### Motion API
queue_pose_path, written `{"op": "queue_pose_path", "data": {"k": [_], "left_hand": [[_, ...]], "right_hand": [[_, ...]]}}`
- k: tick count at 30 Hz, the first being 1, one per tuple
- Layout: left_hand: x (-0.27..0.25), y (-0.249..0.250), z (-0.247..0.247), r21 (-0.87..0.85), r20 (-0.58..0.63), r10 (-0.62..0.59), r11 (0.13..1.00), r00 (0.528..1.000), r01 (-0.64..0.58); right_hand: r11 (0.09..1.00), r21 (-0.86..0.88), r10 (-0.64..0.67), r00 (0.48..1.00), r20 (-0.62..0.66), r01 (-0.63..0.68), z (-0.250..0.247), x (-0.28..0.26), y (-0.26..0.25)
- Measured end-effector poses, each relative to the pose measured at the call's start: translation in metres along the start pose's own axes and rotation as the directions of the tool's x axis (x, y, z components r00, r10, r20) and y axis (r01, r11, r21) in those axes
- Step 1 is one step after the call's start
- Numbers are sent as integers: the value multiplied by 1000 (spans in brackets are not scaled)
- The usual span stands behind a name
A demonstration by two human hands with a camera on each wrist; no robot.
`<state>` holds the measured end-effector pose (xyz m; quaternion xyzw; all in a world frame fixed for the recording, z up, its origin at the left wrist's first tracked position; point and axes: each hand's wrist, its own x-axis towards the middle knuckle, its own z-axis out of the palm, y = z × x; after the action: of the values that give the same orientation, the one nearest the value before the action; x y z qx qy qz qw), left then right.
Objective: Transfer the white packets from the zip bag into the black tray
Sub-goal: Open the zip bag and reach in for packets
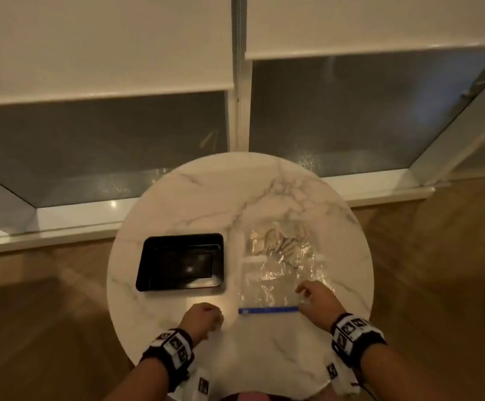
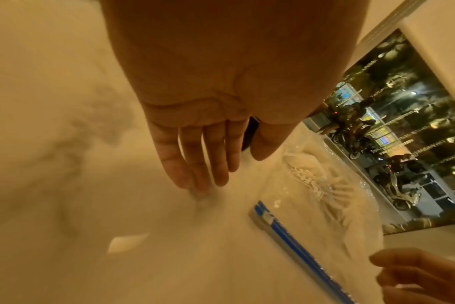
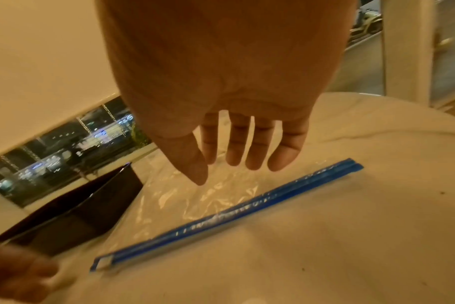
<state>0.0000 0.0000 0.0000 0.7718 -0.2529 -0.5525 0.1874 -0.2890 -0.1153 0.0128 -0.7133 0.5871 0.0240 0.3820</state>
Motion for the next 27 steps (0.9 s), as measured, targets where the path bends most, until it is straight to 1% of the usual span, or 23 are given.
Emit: {"op": "queue_pose_path", "data": {"k": [2,5,7,10,13,15,18,20,22,24,27], "left_hand": [[8,8,12,-51,85,-16,998,996,20],[13,22,28,-99,171,-39,994,985,56],[16,26,38,-87,184,-43,994,982,60],[16,34,47,-78,169,23,997,985,-10],[11,47,49,-100,155,96,992,983,-81],[6,60,48,-182,142,115,979,983,-89],[1,79,42,-287,112,126,954,986,-90],[-4,90,38,-322,119,128,943,985,-84],[-8,97,34,-302,132,130,949,983,-85],[-11,100,33,-253,124,145,961,982,-110],[-14,103,32,-123,56,169,979,984,-162]], "right_hand": [[996,-88,-30,999,34,33,6,3,-5],[987,-138,-61,989,137,80,14,1,-21],[977,-167,-102,982,160,129,19,0,-28],[955,-191,-198,966,169,229,26,1,-41],[923,-194,-313,942,120,332,29,2,-54],[890,-199,-407,912,56,409,28,2,-60],[828,-218,-547,831,-104,517,22,2,-66],[790,-237,-608,771,-190,565,16,5,-70],[762,-280,-643,734,-219,584,11,7,-75],[738,-341,-665,713,-222,583,8,9,-79],[719,-388,-681,697,-226,576,8,8,-85]]}}
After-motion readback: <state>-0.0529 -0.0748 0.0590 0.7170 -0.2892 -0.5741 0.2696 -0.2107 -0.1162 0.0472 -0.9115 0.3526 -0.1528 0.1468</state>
